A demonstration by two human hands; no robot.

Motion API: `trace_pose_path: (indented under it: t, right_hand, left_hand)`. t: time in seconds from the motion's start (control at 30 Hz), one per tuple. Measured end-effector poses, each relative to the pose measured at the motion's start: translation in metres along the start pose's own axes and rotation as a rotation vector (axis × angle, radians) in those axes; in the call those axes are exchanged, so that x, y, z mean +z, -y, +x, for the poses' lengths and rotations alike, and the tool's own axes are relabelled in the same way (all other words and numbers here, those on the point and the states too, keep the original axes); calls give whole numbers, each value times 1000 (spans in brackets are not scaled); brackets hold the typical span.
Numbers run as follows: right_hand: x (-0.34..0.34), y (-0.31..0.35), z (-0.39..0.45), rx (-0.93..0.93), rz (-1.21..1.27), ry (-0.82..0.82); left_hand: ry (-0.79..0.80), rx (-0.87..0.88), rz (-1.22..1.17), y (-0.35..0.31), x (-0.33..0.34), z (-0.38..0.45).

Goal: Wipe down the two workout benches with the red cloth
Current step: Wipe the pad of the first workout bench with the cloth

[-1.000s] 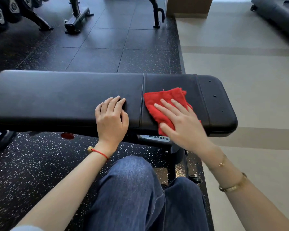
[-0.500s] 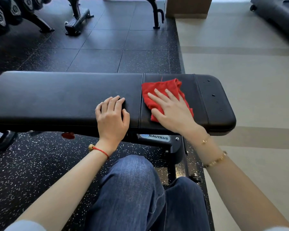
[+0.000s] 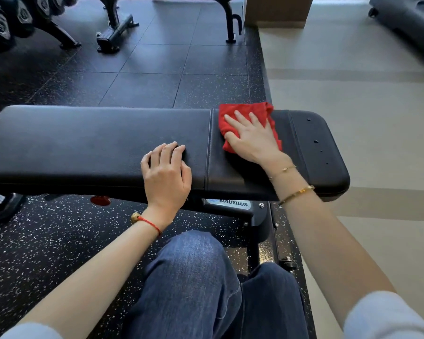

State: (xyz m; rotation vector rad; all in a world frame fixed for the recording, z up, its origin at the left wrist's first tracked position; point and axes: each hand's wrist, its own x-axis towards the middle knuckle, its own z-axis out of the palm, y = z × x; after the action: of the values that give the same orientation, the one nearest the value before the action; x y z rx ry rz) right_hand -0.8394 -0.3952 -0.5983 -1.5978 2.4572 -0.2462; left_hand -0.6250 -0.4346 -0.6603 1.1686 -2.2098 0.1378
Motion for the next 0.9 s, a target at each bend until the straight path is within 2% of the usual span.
trace_pose_path:
  t: [0.13, 0.23, 0.4, 0.67, 0.77, 0.9]
  right_hand:
    - [11, 23, -28, -145, -13, -26]
    - [18, 15, -67, -167, -18, -113]
    - [18, -24, -111, 1, -37, -213]
    - [2, -82, -105, 302, -8, -248]
    - [-10, -96, -76, 330, -13, -180]
    - [-21, -98, -45, 243, 1, -105]
  left_hand:
    - [17, -4, -2, 0, -1, 1]
    - [76, -2, -14, 2, -6, 4]
    - [148, -60, -68, -13, -13, 11]
    - [211, 133, -174, -67, 5, 29]
    - [226, 130, -150, -70, 12, 28]
    - [196, 124, -128, -73, 11, 25]
